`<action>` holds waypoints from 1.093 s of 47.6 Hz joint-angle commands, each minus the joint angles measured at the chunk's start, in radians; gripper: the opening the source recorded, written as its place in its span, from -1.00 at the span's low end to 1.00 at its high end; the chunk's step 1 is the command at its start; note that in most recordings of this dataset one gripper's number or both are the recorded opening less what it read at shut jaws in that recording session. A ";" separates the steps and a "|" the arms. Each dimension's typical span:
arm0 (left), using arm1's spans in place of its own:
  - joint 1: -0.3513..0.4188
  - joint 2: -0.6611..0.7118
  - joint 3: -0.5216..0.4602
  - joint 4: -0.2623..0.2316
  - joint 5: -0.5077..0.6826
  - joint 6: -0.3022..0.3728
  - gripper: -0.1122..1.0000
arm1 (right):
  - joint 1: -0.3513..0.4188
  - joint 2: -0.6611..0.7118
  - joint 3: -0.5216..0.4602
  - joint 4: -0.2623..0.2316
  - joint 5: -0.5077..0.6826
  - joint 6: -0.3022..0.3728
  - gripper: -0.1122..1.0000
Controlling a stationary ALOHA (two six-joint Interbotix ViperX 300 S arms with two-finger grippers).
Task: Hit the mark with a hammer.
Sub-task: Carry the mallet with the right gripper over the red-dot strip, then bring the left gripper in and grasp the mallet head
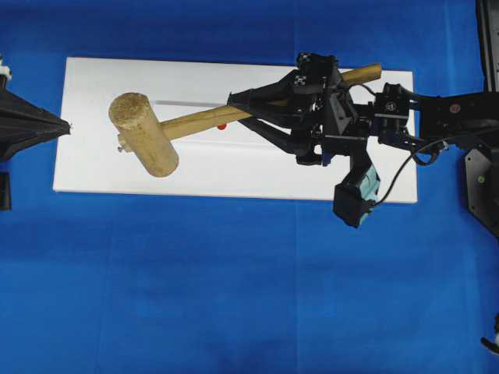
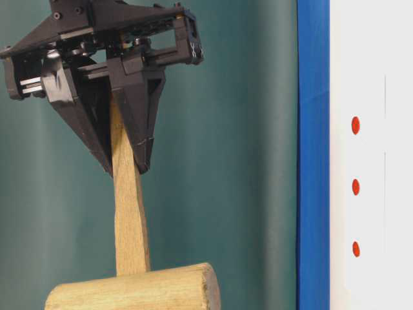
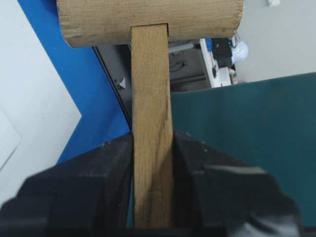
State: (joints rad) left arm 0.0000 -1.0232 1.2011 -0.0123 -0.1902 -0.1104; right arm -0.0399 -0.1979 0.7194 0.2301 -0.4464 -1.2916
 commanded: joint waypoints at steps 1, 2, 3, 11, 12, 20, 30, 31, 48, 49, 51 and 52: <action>-0.003 0.008 -0.011 -0.002 -0.008 -0.002 -0.76 | 0.000 -0.028 -0.015 0.003 -0.018 0.002 -0.64; -0.002 0.008 -0.011 -0.002 -0.008 -0.003 -0.73 | 0.000 -0.028 -0.015 0.003 -0.020 0.003 -0.64; -0.002 0.008 -0.012 -0.003 -0.008 -0.006 -0.68 | 0.000 -0.029 -0.017 0.003 -0.021 0.003 -0.64; -0.002 0.015 -0.011 -0.003 -0.008 -0.083 0.06 | 0.000 -0.028 -0.018 0.005 -0.032 0.002 -0.64; -0.002 0.015 -0.011 -0.003 -0.008 -0.091 0.18 | 0.000 -0.028 -0.017 0.003 -0.032 0.003 -0.64; -0.002 0.023 -0.011 -0.003 -0.014 -0.115 0.86 | 0.000 -0.028 -0.018 0.003 -0.034 0.003 -0.64; 0.008 0.097 -0.021 -0.003 -0.127 -0.117 0.87 | 0.000 -0.028 -0.020 0.003 -0.035 0.003 -0.64; 0.011 0.110 -0.025 -0.003 -0.140 -0.117 0.87 | 0.000 -0.028 -0.020 0.003 -0.035 0.003 -0.64; 0.021 0.390 -0.120 -0.003 -0.313 -0.117 0.87 | 0.000 -0.028 -0.018 0.005 -0.026 0.002 -0.64; 0.021 0.405 -0.126 -0.003 -0.321 -0.117 0.87 | 0.000 -0.028 -0.018 0.005 -0.025 0.002 -0.64; 0.021 0.440 -0.143 -0.003 -0.333 -0.117 0.87 | 0.000 -0.028 -0.020 0.003 -0.021 0.002 -0.64; 0.021 0.454 -0.152 -0.003 -0.334 -0.117 0.87 | 0.000 -0.028 -0.020 0.003 -0.021 0.002 -0.64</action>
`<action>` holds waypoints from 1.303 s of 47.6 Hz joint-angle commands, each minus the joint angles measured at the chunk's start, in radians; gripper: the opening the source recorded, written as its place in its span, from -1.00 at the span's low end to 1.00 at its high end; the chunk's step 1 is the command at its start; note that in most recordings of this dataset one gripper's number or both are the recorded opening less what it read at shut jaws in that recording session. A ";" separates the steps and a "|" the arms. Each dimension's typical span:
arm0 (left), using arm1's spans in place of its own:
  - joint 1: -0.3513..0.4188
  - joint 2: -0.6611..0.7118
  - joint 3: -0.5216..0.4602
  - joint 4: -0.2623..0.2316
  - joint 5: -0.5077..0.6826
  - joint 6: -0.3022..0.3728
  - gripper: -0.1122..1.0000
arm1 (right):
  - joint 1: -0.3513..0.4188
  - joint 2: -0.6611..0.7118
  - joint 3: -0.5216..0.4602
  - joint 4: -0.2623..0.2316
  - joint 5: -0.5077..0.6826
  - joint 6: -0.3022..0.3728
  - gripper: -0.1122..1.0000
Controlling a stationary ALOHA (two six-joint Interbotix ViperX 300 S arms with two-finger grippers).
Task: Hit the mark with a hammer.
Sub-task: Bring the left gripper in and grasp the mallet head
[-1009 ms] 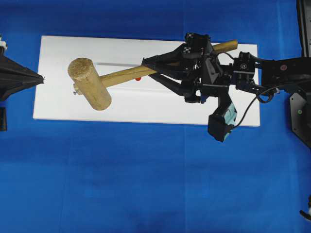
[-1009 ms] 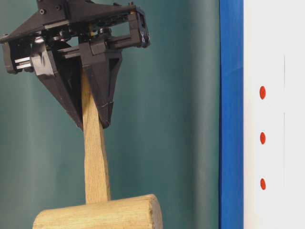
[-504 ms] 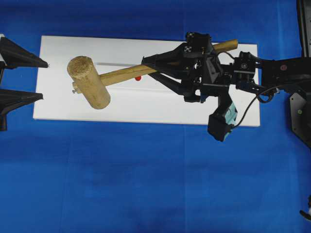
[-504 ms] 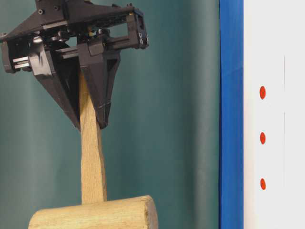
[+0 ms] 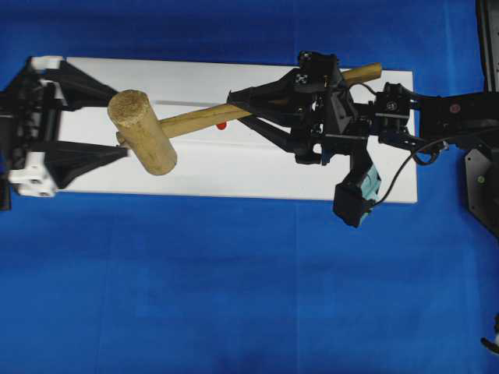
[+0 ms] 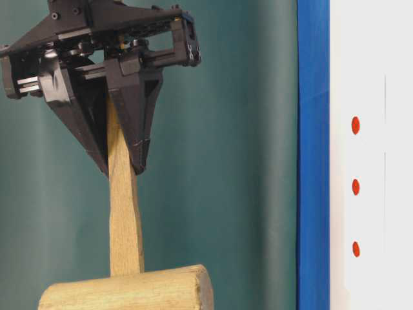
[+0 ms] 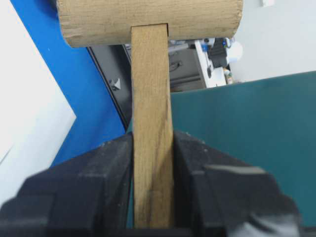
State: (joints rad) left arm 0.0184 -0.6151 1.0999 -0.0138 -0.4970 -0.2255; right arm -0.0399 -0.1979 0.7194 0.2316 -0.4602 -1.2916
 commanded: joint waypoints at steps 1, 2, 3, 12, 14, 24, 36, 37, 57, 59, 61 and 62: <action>0.003 0.058 -0.057 -0.002 -0.029 -0.002 0.87 | 0.000 -0.028 -0.020 0.002 -0.008 0.003 -0.64; 0.003 0.071 -0.064 -0.002 -0.029 -0.002 0.87 | 0.000 -0.028 -0.020 0.002 -0.008 0.003 -0.64; 0.003 0.084 -0.072 -0.002 -0.029 -0.002 0.87 | 0.000 -0.028 -0.018 0.003 -0.008 0.003 -0.64; 0.003 0.161 -0.129 -0.002 -0.034 0.009 0.87 | 0.000 -0.028 -0.018 0.003 -0.008 0.003 -0.64; 0.005 0.170 -0.135 -0.002 -0.034 0.009 0.87 | 0.000 -0.028 -0.020 0.005 -0.006 0.003 -0.64; 0.011 0.187 -0.150 -0.002 -0.035 0.011 0.83 | 0.000 -0.028 -0.020 0.015 -0.006 0.006 -0.64; 0.012 0.187 -0.143 0.000 -0.031 0.017 -0.07 | 0.000 -0.028 -0.018 0.057 -0.003 0.006 -0.64; 0.012 0.187 -0.143 0.000 -0.031 0.020 -0.05 | 0.000 -0.028 -0.018 0.060 -0.003 0.006 -0.64; 0.014 0.187 -0.141 0.000 -0.028 0.034 -0.03 | 0.000 -0.029 -0.028 0.146 0.057 0.006 -0.62; 0.015 0.186 -0.141 0.000 -0.028 0.035 -0.03 | 0.000 -0.029 -0.029 0.156 0.058 0.008 -0.55; 0.014 0.186 -0.141 0.000 -0.028 0.035 -0.03 | 0.000 -0.029 -0.029 0.164 0.055 0.008 -0.39; 0.014 0.184 -0.141 0.000 -0.028 0.035 -0.03 | 0.000 -0.028 -0.029 0.169 0.054 0.006 -0.29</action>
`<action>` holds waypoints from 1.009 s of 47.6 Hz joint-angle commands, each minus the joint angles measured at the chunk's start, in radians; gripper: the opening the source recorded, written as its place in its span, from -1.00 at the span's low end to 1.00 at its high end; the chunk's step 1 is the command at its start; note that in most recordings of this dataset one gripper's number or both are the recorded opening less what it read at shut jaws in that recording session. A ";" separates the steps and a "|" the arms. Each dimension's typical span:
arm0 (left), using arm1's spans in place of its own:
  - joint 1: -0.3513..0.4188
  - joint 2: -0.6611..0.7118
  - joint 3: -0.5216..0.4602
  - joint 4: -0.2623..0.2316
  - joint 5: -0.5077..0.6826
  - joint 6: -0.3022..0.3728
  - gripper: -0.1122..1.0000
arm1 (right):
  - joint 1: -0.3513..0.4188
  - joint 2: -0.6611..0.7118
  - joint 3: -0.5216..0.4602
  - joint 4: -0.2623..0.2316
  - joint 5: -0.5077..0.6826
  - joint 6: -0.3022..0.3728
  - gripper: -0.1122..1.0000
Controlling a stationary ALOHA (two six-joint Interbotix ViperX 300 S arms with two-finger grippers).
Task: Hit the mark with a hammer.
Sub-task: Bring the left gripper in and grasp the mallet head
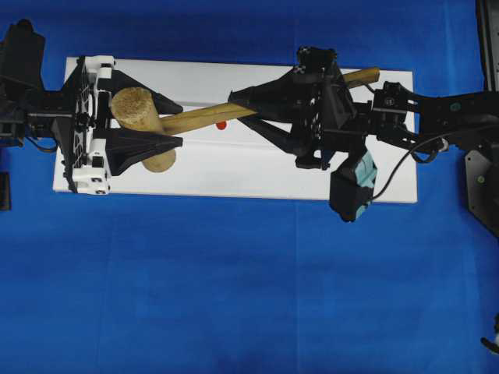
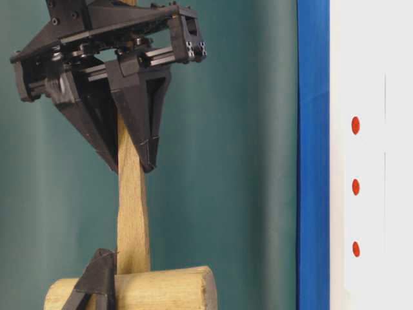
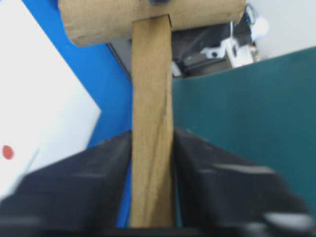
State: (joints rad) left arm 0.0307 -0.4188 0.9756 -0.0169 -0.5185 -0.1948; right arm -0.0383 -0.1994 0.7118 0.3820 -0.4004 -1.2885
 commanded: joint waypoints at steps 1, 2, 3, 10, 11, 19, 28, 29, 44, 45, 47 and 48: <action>0.002 -0.012 -0.017 0.003 -0.008 0.005 -0.03 | -0.002 -0.028 -0.023 0.020 -0.009 0.003 -0.18; 0.003 -0.014 -0.017 0.003 -0.006 0.006 -0.03 | -0.002 -0.028 -0.023 0.021 -0.011 0.002 -0.07; 0.002 -0.014 -0.017 0.003 -0.006 0.006 -0.03 | -0.002 -0.029 -0.023 0.023 -0.012 0.003 0.04; 0.002 -0.014 -0.015 0.003 -0.006 0.011 -0.03 | 0.003 -0.044 -0.011 0.048 -0.014 0.003 0.80; 0.002 -0.015 -0.015 0.003 -0.006 0.012 -0.03 | 0.005 -0.048 -0.008 0.049 -0.012 0.003 0.86; 0.002 -0.015 -0.015 0.003 0.006 0.061 -0.03 | 0.018 -0.072 -0.009 0.132 0.072 0.006 0.96; 0.003 -0.017 -0.018 0.003 0.041 0.175 -0.03 | 0.017 -0.077 -0.021 0.376 0.144 0.018 0.96; 0.003 -0.017 -0.018 0.003 0.044 0.189 -0.03 | 0.017 -0.077 -0.023 0.400 0.150 0.018 0.96; -0.023 -0.025 -0.021 0.003 0.091 0.379 -0.03 | 0.012 -0.078 -0.035 0.657 0.261 0.020 0.96; -0.023 -0.025 -0.021 0.005 0.094 0.383 -0.03 | 0.012 -0.078 -0.037 0.667 0.270 0.020 0.96; -0.025 -0.025 -0.023 0.005 0.100 0.391 -0.03 | 0.009 -0.078 -0.038 0.695 0.284 0.020 0.96; -0.025 -0.025 -0.023 0.005 0.103 0.393 -0.03 | 0.008 -0.078 -0.038 0.704 0.287 0.020 0.96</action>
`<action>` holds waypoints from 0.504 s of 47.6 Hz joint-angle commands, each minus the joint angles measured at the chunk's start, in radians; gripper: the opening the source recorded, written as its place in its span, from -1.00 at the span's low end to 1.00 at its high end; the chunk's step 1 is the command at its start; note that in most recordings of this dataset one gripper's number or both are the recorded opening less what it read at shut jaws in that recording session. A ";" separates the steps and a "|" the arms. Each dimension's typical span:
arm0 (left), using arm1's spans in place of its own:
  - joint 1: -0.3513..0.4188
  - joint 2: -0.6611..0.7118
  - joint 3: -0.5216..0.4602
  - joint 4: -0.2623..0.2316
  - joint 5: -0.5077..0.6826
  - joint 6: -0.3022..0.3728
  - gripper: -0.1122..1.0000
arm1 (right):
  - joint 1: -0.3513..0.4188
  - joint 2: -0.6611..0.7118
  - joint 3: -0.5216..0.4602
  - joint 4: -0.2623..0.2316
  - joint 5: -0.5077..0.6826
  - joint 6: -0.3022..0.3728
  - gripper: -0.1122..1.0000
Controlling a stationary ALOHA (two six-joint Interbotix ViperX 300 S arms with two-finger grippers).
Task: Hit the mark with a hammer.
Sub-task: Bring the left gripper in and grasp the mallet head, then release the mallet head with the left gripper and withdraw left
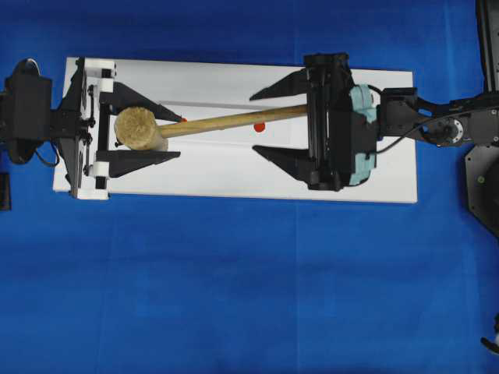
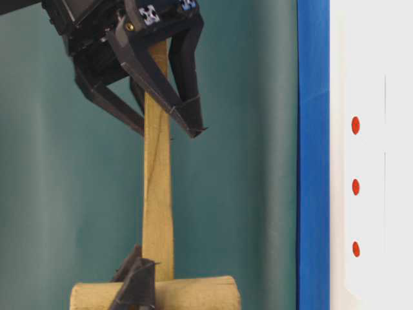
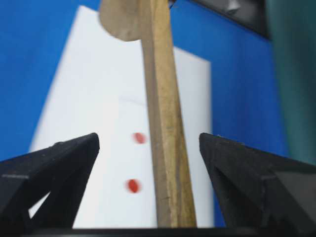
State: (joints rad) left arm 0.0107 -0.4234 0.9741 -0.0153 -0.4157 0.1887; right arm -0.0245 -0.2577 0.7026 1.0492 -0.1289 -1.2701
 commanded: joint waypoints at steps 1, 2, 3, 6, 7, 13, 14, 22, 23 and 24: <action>-0.005 -0.020 -0.021 0.003 0.005 0.012 -0.03 | -0.008 -0.020 -0.029 0.046 0.020 0.002 0.96; -0.005 -0.020 -0.023 0.003 0.006 0.014 -0.03 | -0.008 -0.020 -0.029 0.054 0.021 0.002 0.96; -0.005 -0.020 -0.021 0.002 0.008 0.014 -0.03 | -0.008 -0.020 -0.029 0.061 0.023 0.002 0.96; -0.005 -0.020 -0.021 0.003 0.012 0.015 -0.03 | -0.011 -0.020 -0.029 0.084 0.028 0.002 0.96; -0.005 -0.020 -0.021 0.003 0.014 0.015 -0.03 | -0.011 -0.020 -0.029 0.089 0.028 0.002 0.96; -0.009 -0.020 -0.023 0.003 0.015 0.018 -0.03 | -0.011 -0.020 -0.029 0.110 0.028 0.002 0.96; -0.011 -0.020 -0.023 0.003 0.015 0.018 -0.03 | -0.012 -0.020 -0.029 0.114 0.028 0.002 0.96; -0.018 -0.020 -0.026 0.003 0.015 0.018 -0.03 | -0.021 -0.018 -0.028 0.140 0.021 0.002 0.93; -0.018 -0.020 -0.026 0.002 0.015 0.018 -0.03 | -0.021 -0.017 -0.029 0.141 0.021 0.002 0.91; -0.021 -0.020 -0.028 0.003 0.015 0.018 -0.03 | -0.023 -0.017 -0.029 0.141 0.020 0.002 0.89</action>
State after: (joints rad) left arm -0.0031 -0.4234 0.9741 -0.0153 -0.3927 0.2056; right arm -0.0414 -0.2577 0.6995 1.1842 -0.1028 -1.2717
